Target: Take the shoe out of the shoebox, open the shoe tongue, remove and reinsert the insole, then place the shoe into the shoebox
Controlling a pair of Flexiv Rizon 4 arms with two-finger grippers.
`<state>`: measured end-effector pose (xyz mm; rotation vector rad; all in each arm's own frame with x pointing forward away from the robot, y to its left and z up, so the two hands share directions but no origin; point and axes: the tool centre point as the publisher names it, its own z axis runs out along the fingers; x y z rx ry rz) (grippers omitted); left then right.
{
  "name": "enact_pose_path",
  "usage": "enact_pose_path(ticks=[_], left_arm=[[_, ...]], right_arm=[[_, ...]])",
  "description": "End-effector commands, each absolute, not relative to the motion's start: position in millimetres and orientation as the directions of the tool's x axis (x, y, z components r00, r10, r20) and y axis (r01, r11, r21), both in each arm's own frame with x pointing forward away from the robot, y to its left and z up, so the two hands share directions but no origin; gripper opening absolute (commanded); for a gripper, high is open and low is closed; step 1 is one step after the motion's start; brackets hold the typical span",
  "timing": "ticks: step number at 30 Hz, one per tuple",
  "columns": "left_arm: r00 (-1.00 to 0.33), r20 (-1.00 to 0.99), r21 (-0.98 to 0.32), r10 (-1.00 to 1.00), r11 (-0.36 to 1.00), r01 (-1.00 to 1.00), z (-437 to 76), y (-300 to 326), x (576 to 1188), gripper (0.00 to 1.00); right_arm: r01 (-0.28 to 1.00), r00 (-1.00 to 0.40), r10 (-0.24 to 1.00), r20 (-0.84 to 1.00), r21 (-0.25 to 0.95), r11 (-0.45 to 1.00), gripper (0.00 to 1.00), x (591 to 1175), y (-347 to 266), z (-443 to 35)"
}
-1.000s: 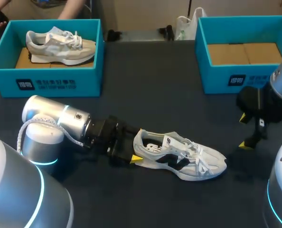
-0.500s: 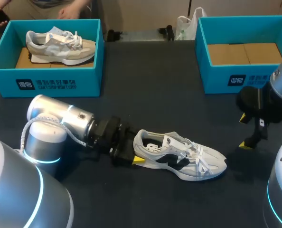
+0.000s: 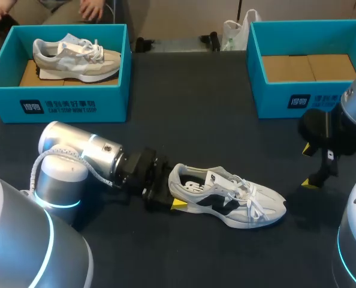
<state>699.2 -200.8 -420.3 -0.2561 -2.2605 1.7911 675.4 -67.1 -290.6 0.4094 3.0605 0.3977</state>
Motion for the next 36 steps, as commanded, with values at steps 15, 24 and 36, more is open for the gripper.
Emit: enact_pose_path(ticks=[15,24,36], left_arm=[[-0.96,0.076,-0.976,0.27,0.217,-0.016,-424,-212,696,0.41],[-0.97,0.058,-0.98,0.236,0.2,-0.01,-420,-204,696,0.0],[-0.99,0.046,-0.985,0.133,0.174,-0.022,-416,-180,700,0.0]], right_arm=[[0.256,-0.965,0.263,0.004,0.252,0.933,1.0,675,-66,-291],[0.256,-0.965,0.263,0.004,0.252,0.933,1.0,675,-66,-291],[0.256,-0.965,0.263,0.004,0.252,0.933,1.0,675,-66,-291]])
